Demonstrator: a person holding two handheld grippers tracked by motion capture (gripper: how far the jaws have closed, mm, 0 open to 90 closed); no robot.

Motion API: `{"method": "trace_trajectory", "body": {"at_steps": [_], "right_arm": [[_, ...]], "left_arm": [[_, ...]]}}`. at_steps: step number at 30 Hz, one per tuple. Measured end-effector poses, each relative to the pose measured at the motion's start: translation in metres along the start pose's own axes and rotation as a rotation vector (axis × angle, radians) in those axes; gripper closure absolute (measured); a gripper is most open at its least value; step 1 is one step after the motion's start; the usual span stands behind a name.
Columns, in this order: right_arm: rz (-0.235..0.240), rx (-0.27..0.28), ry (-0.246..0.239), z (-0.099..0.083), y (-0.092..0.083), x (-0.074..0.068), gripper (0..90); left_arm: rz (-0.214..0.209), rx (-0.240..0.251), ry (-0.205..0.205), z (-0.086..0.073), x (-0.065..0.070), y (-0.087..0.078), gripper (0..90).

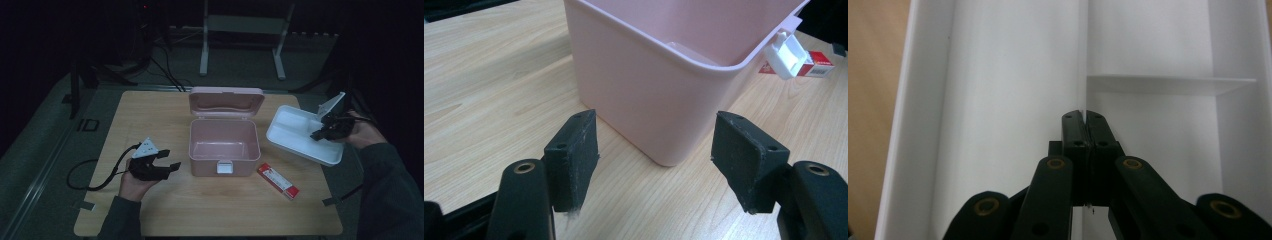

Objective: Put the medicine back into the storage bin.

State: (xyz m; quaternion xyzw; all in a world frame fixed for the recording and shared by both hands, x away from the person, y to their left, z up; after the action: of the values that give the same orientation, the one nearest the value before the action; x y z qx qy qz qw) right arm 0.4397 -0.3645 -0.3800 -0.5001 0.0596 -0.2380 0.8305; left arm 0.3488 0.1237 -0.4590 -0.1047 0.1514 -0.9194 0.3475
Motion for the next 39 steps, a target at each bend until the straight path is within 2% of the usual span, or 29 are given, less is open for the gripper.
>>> {"method": "trace_trajectory", "body": {"at_steps": [5, 8, 13, 17, 18, 21, 26, 28, 29, 34, 39], "right_arm": [[-0.002, -0.026, 0.060, 0.003, 0.033, 0.012, 89.9], [-0.015, -0.062, 0.091, 0.007, 0.059, 0.018, 89.9], [-0.007, -0.123, 0.114, 0.010, 0.095, 0.018, 89.9], [-0.014, -0.161, 0.134, 0.006, 0.114, 0.018, 89.9], [-0.011, -0.162, 0.152, 0.005, 0.117, 0.018, 89.9], [-0.017, -0.156, 0.170, 0.002, 0.121, 0.018, 89.0], [-0.015, -0.168, 0.165, -0.002, 0.125, 0.016, 87.5], [-0.022, -0.148, 0.179, -0.001, 0.125, 0.016, 84.9], [-0.019, -0.134, 0.191, 0.000, 0.123, 0.015, 84.8], [-0.038, -0.125, 0.181, 0.007, 0.112, 0.011, 83.7], [-0.042, -0.119, 0.174, 0.015, 0.102, -0.002, 80.7]], "left_arm": [[-0.001, 0.006, 0.000, 0.001, 0.000, -0.001, 35.1], [0.001, 0.001, 0.004, -0.001, 0.000, -0.001, 35.1], [0.003, 0.003, -0.002, -0.002, -0.001, -0.003, 35.1], [0.003, 0.015, -0.002, 0.001, -0.002, -0.004, 35.1], [0.003, 0.014, -0.002, 0.001, -0.002, -0.003, 35.1], [0.002, 0.009, 0.000, 0.000, -0.001, -0.003, 35.1], [0.003, 0.004, 0.002, -0.001, -0.001, -0.002, 35.1], [0.004, 0.005, 0.001, -0.002, -0.001, -0.002, 35.1], [0.005, 0.006, -0.001, -0.002, -0.002, -0.002, 35.1], [0.004, 0.004, -0.001, -0.002, -0.002, -0.003, 35.1], [0.004, 0.005, 0.000, -0.003, -0.002, -0.003, 35.1]]}}
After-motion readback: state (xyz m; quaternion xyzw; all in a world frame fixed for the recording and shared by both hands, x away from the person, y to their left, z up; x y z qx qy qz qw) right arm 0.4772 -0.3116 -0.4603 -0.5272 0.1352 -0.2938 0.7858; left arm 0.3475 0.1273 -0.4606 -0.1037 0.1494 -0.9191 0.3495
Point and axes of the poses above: each handheld gripper's, and its own axes: y roughly forward along the jaws, z roughly out of its top, x roughly to its right, the point moved 7 cm from there along y, roughly forward along the jaws, and after that the axes turned 11 degrees about x, right-handed, at the moved point
